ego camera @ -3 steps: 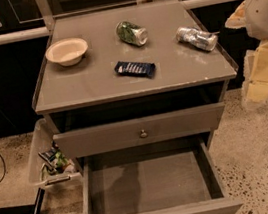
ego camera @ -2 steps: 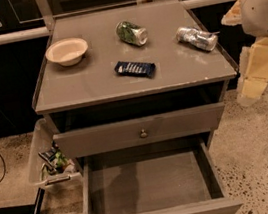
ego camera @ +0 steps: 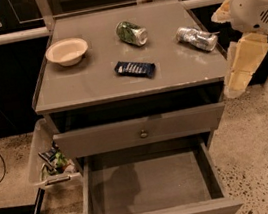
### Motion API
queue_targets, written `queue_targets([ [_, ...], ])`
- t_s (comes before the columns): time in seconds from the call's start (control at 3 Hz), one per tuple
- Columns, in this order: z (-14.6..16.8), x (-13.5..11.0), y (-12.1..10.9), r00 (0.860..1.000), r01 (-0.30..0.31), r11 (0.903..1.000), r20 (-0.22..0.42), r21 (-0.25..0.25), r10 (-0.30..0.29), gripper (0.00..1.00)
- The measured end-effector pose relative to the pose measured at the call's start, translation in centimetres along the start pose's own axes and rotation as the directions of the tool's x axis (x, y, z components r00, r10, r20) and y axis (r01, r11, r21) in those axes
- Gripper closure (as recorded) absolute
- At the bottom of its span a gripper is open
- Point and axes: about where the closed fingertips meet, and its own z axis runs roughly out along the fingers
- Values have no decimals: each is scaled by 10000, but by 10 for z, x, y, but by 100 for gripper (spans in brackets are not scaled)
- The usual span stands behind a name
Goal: Place rxbar blueberry into middle drawer
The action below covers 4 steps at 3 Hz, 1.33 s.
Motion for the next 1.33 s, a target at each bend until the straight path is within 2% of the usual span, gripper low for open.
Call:
queue_targets([
  [0.67,60,-37,-27,9914,122,9981,1311,-602,-42,0],
  [1.0,88,-55,-52,9754,264,9980,2201,-582,-130,0],
  [1.33,109,-66,-66,9634,365,9975,2675,-611,-189,0],
])
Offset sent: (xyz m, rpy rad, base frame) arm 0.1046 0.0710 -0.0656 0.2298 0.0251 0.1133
